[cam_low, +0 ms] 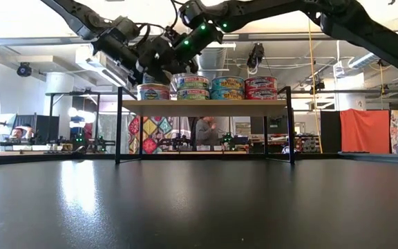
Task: Stack canned seafood by type on shelf
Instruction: Stack the blue pink tuna can on top of the other blue pink tuna can on the shelf
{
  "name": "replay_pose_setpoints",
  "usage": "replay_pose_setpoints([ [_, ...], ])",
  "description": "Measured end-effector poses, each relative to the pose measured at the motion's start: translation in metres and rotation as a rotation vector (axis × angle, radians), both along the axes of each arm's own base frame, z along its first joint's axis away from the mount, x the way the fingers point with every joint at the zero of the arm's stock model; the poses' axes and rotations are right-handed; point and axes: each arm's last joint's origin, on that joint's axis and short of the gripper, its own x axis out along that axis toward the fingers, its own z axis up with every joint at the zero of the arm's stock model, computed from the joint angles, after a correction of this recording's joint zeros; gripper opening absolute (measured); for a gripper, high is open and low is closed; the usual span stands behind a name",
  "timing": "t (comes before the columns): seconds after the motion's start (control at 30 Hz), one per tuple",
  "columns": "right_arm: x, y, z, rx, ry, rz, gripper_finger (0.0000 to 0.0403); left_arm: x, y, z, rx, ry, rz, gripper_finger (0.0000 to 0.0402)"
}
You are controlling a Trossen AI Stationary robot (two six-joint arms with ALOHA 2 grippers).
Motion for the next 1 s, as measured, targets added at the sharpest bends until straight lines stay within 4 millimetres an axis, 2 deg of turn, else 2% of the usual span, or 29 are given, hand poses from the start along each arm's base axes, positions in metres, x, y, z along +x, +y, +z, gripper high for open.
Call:
replay_pose_setpoints([
  [0.07,-0.004,0.002,0.009,-0.017,-0.011,0.004,0.0201,-0.005,0.003,0.009,-0.006,-0.018,-0.011,0.0371],
  [0.2,-0.017,0.009,0.04,-0.089,-0.054,0.024,0.0201,-0.017,0.011,0.034,-0.018,-0.077,-0.029,0.0371],
  [0.37,-0.03,0.015,0.066,-0.14,-0.089,0.032,0.0201,-0.023,0.014,0.05,-0.11,-0.178,-0.105,0.0371],
  [0.53,-0.035,0.017,0.073,-0.173,-0.076,0.044,0.0201,-0.022,0.01,0.053,-0.213,-0.239,-0.218,0.0371],
  [0.73,-0.055,0.028,0.102,-0.227,-0.105,0.173,0.0201,-0.026,0.007,0.049,-0.246,-0.187,-0.233,0.0371],
  [0.87,-0.07,0.03,0.117,-0.26,-0.116,0.218,0.0201,-0.028,0.007,0.056,-0.172,-0.134,-0.225,0.0371],
  [1.0,-0.079,0.024,0.124,-0.302,-0.11,0.217,0.0201,-0.028,0.011,0.059,-0.07,-0.073,-0.181,0.0371],
])
